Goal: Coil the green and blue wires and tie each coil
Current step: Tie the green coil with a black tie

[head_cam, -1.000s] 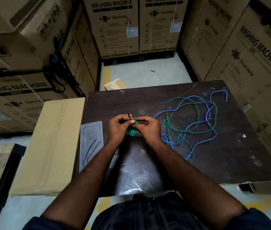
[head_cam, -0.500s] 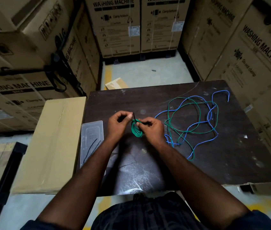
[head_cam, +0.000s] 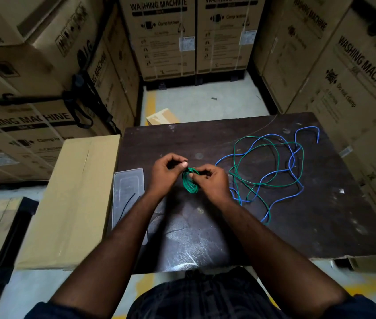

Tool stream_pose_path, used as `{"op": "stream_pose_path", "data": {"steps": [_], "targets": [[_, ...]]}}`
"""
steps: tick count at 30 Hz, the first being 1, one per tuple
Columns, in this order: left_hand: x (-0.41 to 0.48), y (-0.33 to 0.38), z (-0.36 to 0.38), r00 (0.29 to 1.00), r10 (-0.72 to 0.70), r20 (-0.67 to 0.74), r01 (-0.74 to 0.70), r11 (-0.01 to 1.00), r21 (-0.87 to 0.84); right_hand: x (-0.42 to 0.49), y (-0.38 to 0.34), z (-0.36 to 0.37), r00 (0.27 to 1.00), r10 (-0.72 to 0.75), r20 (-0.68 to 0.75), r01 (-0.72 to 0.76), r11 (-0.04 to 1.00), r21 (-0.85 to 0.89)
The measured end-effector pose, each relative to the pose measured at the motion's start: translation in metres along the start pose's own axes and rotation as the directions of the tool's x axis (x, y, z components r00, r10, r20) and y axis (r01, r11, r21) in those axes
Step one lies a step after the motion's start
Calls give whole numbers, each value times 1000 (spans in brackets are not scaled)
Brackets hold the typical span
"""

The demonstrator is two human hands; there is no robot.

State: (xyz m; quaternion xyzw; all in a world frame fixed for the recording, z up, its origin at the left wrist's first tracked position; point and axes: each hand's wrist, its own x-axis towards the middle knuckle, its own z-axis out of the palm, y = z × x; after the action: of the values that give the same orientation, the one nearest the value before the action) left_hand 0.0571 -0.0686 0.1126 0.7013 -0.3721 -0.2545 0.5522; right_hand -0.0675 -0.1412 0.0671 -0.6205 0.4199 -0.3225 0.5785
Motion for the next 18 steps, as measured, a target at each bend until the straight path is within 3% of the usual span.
{"op": "stream_pose_path", "data": {"steps": [7,12,18], "targets": [[-2,-9,0,998,-69,11,69,998,-14,-2,-5,3,999,-18,34,19,1000,-25],[-3,-8,1,993,-116,-4,115,991,-64,-7,-8,0,991,-107,77,114,989,-91],[-7,-3,5,986,-167,-20,161,972,-168,-11,-5,1,988,-152,29,154,982,-105]]}}
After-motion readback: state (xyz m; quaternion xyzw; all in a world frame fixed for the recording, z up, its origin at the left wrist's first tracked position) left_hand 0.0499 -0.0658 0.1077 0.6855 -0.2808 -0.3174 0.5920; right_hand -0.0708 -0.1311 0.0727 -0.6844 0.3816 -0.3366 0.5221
